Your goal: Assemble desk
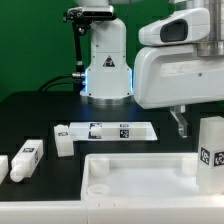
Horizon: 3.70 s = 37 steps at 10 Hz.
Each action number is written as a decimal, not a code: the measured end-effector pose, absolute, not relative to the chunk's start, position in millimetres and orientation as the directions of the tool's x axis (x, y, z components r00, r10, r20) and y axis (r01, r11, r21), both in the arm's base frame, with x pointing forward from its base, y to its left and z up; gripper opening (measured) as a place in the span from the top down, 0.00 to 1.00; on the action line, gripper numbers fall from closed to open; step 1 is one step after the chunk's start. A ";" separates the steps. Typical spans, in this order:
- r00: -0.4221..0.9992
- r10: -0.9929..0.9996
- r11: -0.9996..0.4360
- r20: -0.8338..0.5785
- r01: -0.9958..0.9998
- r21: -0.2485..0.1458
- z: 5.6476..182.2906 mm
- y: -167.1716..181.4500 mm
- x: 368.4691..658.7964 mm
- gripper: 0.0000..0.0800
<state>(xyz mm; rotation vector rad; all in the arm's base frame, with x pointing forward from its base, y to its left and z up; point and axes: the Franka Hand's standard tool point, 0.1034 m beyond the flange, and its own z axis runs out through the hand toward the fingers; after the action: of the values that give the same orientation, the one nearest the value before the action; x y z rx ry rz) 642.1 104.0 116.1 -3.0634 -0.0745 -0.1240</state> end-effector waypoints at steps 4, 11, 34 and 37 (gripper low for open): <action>0.944 -0.328 -0.942 0.048 -0.322 -0.095 115.8 105.3 641.3 0.64; 0.302 -0.951 -0.294 -0.065 -0.950 -0.107 114.8 104.1 638.9 0.64; 0.801 -0.596 -0.802 0.056 -0.588 -0.106 115.2 105.2 652.2 0.64; 0.488 -0.873 -0.484 -0.002 -0.867 -0.120 114.8 100.5 646.8 0.64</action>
Offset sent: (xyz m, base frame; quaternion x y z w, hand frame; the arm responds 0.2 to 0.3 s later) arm 0.0050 -0.0012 0.0037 -0.0471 0.0135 0.2283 0.9724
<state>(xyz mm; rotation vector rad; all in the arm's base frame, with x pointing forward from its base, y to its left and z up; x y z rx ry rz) 646.8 100.5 114.8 -2.6180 1.5360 -0.0895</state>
